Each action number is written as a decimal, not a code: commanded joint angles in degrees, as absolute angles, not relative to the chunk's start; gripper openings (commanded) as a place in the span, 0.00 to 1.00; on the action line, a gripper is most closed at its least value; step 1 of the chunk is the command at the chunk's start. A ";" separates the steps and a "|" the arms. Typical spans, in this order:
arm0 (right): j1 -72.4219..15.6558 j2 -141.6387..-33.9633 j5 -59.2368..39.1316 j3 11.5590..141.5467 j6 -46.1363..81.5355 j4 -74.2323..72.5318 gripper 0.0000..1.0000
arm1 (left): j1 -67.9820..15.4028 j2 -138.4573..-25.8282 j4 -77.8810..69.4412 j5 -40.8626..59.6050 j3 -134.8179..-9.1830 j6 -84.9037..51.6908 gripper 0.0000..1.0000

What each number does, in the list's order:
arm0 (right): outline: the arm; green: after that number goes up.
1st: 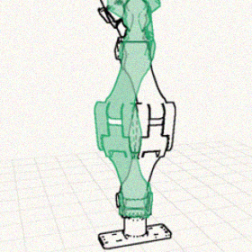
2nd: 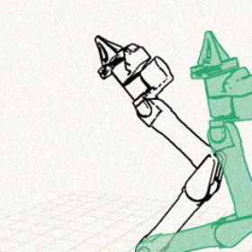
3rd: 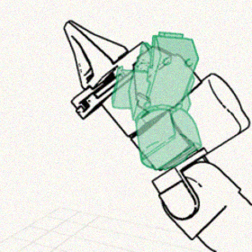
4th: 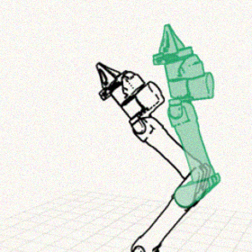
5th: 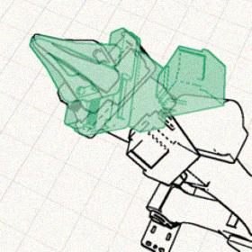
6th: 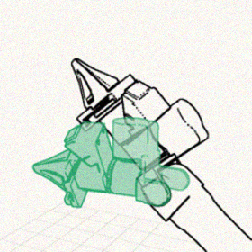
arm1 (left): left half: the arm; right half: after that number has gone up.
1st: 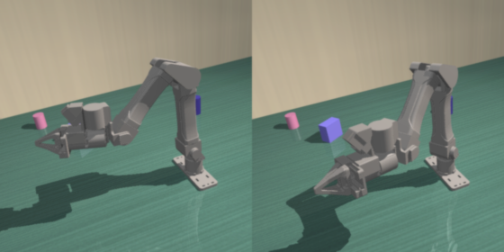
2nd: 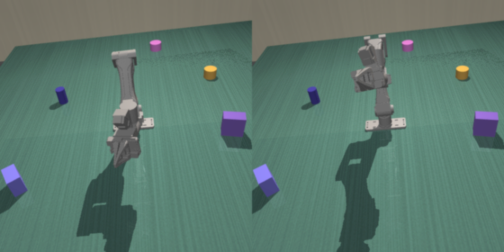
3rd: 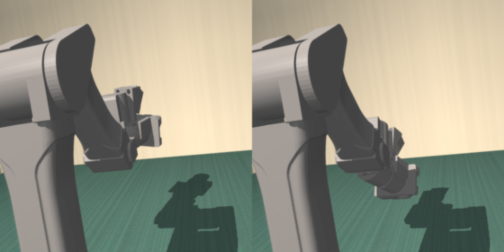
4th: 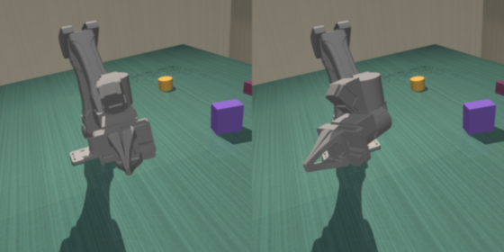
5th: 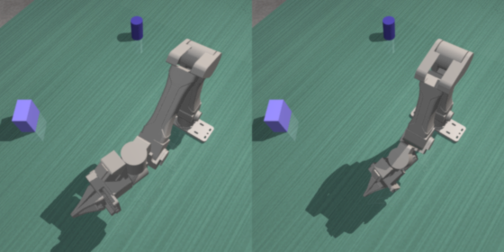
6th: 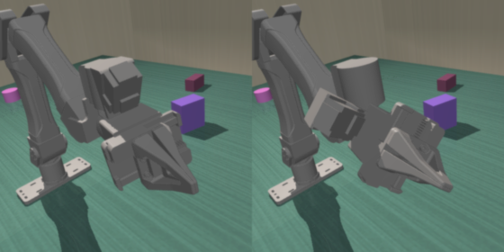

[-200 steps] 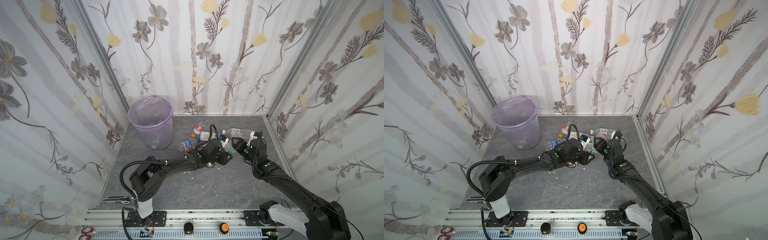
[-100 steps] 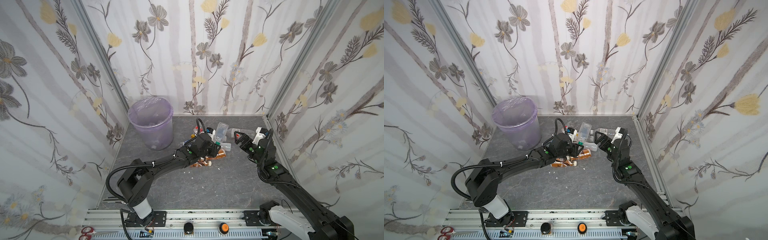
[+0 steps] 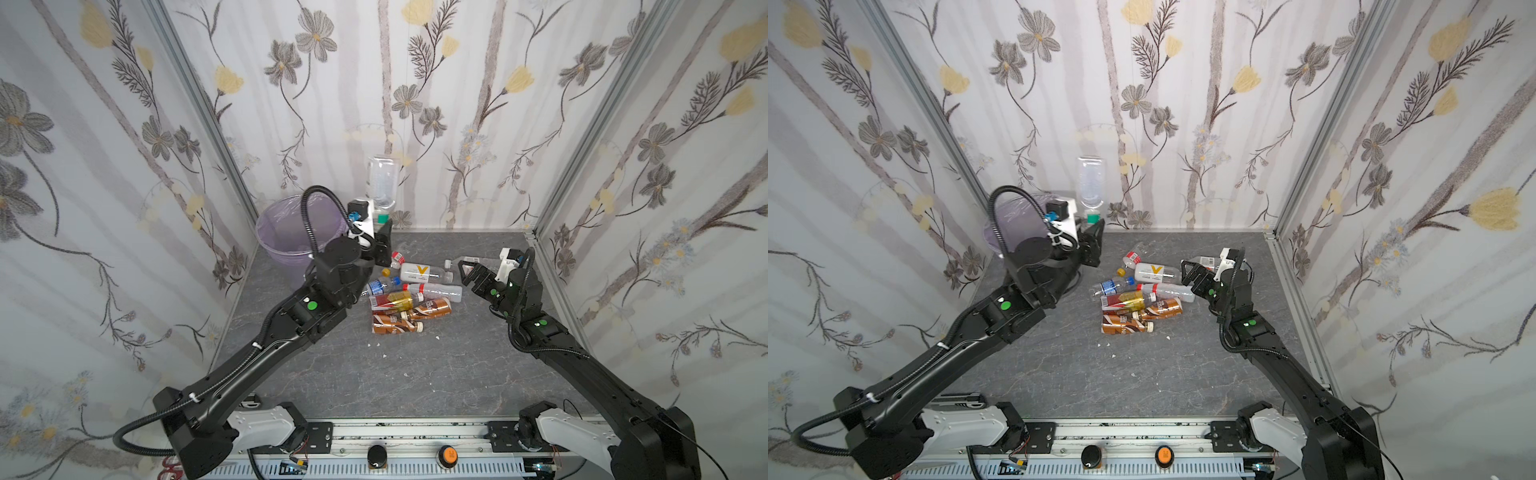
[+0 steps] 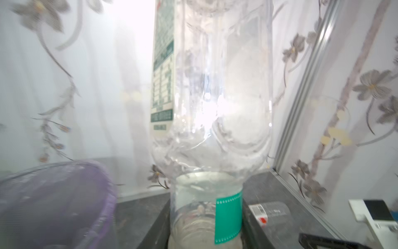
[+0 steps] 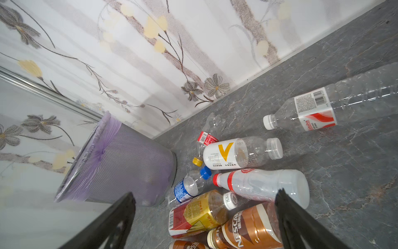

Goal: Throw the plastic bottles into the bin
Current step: 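Raise the bottle with the left gripper over the wastebasket and open it, then bring the left gripper back to the bottle cluster while the right gripper reaches farther out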

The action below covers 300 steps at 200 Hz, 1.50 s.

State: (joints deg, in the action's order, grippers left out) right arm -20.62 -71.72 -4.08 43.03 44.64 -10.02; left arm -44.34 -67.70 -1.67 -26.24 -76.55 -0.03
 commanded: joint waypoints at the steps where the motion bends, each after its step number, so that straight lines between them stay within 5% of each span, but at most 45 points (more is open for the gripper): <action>1: -20.68 -72.44 -6.55 45.21 43.81 -12.30 1.00 | -40.51 -62.35 -9.15 -34.11 -77.61 7.99 0.29; 72: -20.71 -72.12 -6.58 45.98 42.45 -11.01 1.00 | -32.13 -54.88 -23.55 -33.31 -75.66 17.96 0.33; 110: -20.74 -72.52 -8.45 45.59 43.96 -12.03 1.00 | -12.11 -64.51 -11.45 -23.02 -70.32 -6.16 0.32; 123: -20.79 -71.92 -8.85 45.70 43.83 -11.11 1.00 | -6.77 -70.04 -3.20 -14.11 -73.17 -14.64 0.49; 143: -20.84 -69.96 -7.19 44.87 42.68 -9.85 1.00 | -8.72 -67.52 -4.99 -11.64 -72.18 -15.01 0.90; 152: -20.83 -69.38 -6.31 44.16 42.37 -9.95 1.00 | -9.02 -66.50 -5.72 -9.99 -72.96 -14.83 1.00; 222: -21.01 -71.89 -7.99 41.79 44.00 -13.13 1.00 | -15.24 -62.53 -5.10 -4.17 -74.91 -15.98 1.00; 300: -20.56 -73.60 0.96 44.64 36.17 -6.91 1.00 | -38.68 -66.72 -5.05 -8.43 -70.27 -13.25 1.00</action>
